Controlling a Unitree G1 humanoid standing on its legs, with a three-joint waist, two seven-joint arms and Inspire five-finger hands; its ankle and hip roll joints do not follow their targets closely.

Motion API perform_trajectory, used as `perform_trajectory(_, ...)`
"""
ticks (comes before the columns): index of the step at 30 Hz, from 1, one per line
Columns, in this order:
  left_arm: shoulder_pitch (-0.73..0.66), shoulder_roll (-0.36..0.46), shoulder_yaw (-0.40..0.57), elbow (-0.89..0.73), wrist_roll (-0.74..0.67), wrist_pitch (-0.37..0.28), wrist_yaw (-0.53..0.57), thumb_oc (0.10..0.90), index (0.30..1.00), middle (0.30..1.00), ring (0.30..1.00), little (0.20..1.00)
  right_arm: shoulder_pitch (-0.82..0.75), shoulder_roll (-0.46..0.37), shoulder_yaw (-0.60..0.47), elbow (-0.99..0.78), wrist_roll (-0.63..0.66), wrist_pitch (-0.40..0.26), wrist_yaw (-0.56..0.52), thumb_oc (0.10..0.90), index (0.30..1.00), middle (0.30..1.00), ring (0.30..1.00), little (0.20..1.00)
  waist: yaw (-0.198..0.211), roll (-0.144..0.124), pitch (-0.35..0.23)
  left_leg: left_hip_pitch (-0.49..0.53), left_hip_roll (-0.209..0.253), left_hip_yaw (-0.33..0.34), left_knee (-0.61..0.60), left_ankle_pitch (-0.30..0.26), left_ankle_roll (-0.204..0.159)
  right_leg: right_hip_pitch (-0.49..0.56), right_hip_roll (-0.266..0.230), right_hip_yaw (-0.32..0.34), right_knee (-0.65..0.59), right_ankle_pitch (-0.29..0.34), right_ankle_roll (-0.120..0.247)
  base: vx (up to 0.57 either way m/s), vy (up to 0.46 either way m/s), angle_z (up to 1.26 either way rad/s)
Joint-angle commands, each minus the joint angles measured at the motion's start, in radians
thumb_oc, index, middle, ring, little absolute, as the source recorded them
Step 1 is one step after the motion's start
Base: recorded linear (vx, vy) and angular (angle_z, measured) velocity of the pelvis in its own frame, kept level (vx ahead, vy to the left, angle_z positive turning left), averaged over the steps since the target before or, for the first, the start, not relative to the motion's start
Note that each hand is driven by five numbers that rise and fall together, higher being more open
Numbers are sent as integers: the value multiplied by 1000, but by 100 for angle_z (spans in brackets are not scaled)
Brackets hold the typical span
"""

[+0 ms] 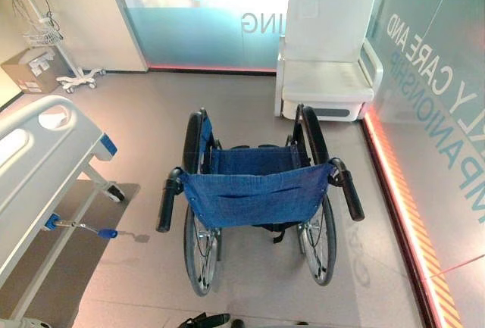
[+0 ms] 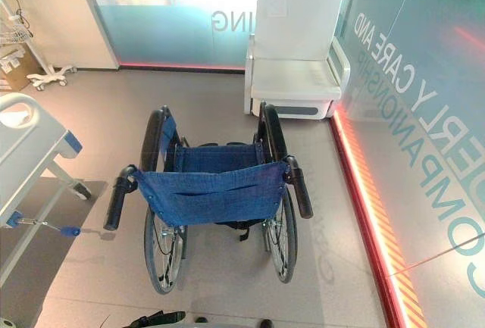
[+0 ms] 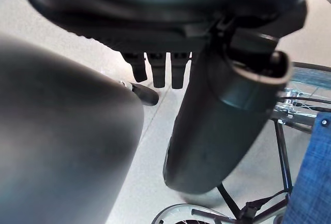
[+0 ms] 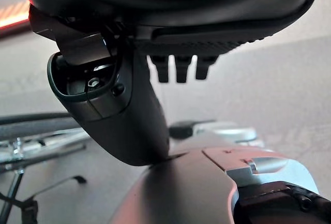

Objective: Push the wheelchair next to the bed

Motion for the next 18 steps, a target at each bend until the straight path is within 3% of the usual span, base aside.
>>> perform_trajectory(1,-14,-30,-2,58,33,9,-15,800,900,900,900,900,-26,38,11,22,45,16,49,800,900,900,900,900,14,-15,50,-8,-14,-7,10,-46,-4,-5,-32,-10,6,46,1,0,0,0)
perform_trajectory(18,-15,-32,1,73,35,20,20,800,900,900,900,900,-31,38,11,44,33,20,44,800,900,900,900,900,13,-11,47,-5,-9,-8,10,-47,-8,-4,-31,-10,6,42,-1,0,0,0)
